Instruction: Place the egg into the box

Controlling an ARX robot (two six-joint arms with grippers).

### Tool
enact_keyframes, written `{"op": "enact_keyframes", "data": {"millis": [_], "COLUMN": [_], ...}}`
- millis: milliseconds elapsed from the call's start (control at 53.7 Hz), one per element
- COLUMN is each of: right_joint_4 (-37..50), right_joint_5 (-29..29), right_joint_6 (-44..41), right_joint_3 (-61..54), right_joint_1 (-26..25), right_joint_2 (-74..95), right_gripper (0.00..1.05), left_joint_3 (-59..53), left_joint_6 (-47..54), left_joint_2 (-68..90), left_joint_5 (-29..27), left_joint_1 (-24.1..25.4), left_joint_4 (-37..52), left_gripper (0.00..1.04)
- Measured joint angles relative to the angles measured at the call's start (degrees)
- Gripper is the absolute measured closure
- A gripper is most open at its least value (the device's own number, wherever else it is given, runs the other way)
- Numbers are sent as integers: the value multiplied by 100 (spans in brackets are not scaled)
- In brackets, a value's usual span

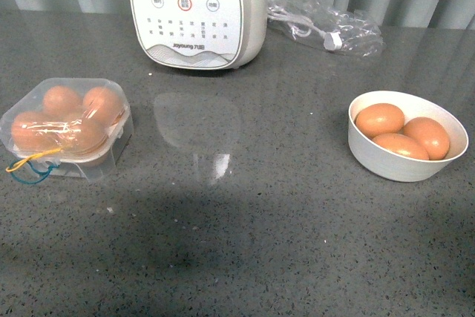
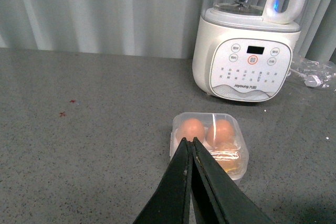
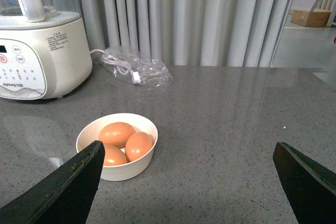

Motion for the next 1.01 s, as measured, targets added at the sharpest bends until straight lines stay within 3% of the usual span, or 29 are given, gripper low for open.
{"op": "enact_keyframes", "data": {"millis": [354, 429, 578, 876, 1006], "right_joint_4": [-2, -2, -2, 0, 0], "right_joint_5": [0, 2, 0, 0, 0], "right_joint_6": [0, 0, 0, 0, 0], "right_joint_3": [0, 0, 0, 0, 0], "right_joint_1": [0, 0, 0, 0, 0], "right_joint_2": [0, 0, 0, 0, 0], "right_gripper": [7, 7, 7, 7, 7], "left_joint_3": [2, 2, 2, 2, 2], "left_joint_6": [0, 2, 2, 0, 0], "left_joint_2": [-590, -1303, -1532, -1534, -1534], "left_joint_5": [0, 0, -2, -2, -2], "left_joint_1": [0, 0, -2, 0, 0], "left_joint_4": [-595, -1493, -1576, -1576, -1576], "left_gripper": [101, 101, 101, 48, 18]}}
